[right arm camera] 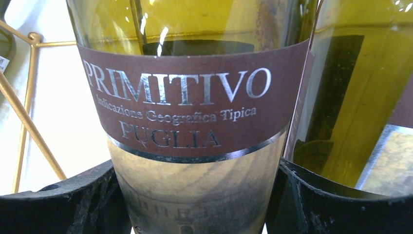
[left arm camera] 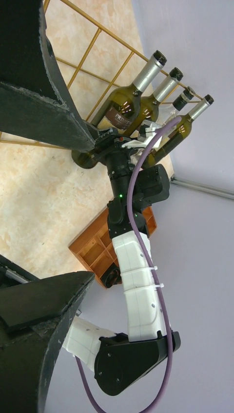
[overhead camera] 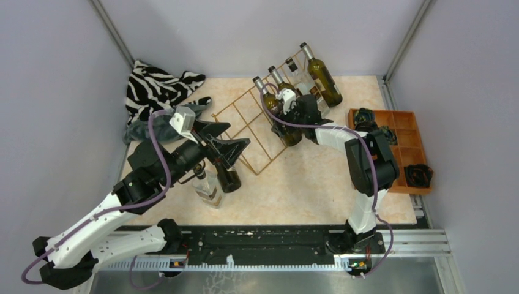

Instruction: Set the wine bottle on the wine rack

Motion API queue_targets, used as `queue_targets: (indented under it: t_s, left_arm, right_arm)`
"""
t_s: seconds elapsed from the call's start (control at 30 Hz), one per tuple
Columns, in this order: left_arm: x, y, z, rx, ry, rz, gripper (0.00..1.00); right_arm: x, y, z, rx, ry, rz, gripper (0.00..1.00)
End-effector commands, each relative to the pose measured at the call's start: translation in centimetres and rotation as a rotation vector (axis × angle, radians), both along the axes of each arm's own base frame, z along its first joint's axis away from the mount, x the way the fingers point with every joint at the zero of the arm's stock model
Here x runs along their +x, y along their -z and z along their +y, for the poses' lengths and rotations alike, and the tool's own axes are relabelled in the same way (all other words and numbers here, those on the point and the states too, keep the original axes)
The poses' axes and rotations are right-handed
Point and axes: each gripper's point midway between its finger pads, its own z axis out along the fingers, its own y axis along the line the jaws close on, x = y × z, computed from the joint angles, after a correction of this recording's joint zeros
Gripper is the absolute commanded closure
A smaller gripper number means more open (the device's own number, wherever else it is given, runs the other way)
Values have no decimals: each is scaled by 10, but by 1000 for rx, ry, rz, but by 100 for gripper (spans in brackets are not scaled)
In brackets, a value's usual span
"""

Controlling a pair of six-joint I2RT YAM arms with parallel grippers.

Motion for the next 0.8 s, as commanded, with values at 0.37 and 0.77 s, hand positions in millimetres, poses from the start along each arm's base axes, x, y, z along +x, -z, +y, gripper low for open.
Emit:
queue_targets:
  t_s: [0.37,0.77]
  left_arm:
    - [8,4,1,-4,-35,-21,1]
    - [9,10,3,5,-48,-15,1]
  right_arm:
    - [30,-53,29,92,-73,-200,85]
    - [36,-39,30,51,-93,-198,67]
